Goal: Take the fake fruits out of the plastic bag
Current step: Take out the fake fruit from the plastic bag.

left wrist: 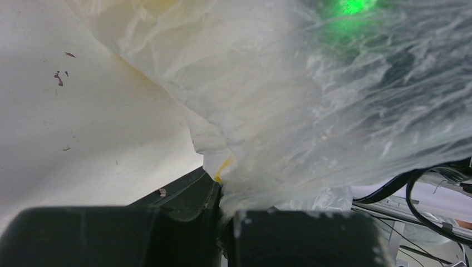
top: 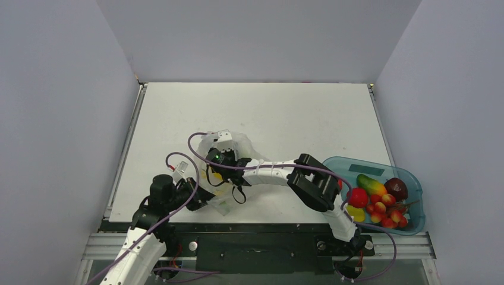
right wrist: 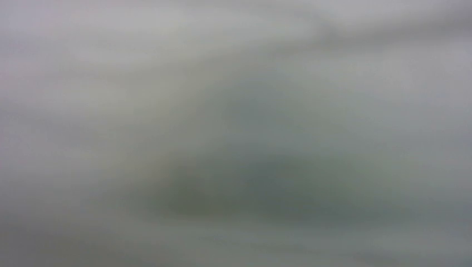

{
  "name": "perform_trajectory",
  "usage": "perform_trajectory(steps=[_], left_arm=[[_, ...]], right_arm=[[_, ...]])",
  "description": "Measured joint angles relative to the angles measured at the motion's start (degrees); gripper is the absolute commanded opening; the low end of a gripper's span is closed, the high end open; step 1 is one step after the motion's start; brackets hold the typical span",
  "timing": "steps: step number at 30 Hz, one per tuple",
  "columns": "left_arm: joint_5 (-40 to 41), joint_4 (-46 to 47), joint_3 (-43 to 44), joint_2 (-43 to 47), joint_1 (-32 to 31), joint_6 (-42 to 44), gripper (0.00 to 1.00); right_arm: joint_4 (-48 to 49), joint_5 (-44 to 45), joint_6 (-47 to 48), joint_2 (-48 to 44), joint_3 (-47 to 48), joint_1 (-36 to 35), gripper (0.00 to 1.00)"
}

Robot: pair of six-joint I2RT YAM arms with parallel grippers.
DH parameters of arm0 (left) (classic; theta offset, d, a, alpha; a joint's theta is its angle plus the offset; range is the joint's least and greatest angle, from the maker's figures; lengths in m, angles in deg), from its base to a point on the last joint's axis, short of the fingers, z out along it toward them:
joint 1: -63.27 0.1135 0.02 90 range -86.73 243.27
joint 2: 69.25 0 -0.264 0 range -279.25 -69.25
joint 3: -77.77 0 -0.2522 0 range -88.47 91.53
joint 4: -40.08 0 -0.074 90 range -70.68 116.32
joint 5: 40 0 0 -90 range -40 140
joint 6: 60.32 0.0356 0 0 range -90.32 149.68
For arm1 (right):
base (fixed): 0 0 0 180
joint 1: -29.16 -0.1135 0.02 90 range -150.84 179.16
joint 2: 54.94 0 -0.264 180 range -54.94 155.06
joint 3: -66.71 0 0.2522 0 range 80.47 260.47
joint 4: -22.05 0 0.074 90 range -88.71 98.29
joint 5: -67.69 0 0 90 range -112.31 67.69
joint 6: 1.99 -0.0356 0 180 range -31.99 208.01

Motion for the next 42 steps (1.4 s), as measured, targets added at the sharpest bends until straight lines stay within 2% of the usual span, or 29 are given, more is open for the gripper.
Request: perform_trajectory(steps=[3, 9, 14, 16, 31, 42], left_arm=[[0.0, 0.0, 0.0, -0.7, 0.0, 0.0, 0.0], [0.0, 0.8, 0.0, -3.1, 0.0, 0.1, 0.0], [0.3, 1.8, 0.0, -4.3, 0.0, 0.1, 0.0], [0.5, 2.3, 0.0, -4.6, 0.0, 0.1, 0.0], [2.5, 4.0, 0.0, -6.4, 0.0, 0.0, 0.0], [3.2, 4.1, 0.0, -6.2, 0.0, 0.0, 0.0]], right_arm=[[-0.3, -0.3, 0.4, 0.9, 1.4, 0.3, 0.54], [-0.3, -2.0, 1.9, 2.4, 3.8, 1.4, 0.41], [-0.1, -3.2, 3.5, 2.4, 3.8, 1.7, 0.23], [-0.1, -3.5, 4.2, 2.3, 3.8, 1.7, 0.19], [-1.6, -13.8, 6.5, -9.8, -3.0, 1.7, 0.06], [-1.3, -25.6, 3.8, -20.4, -8.3, 1.7, 0.05]])
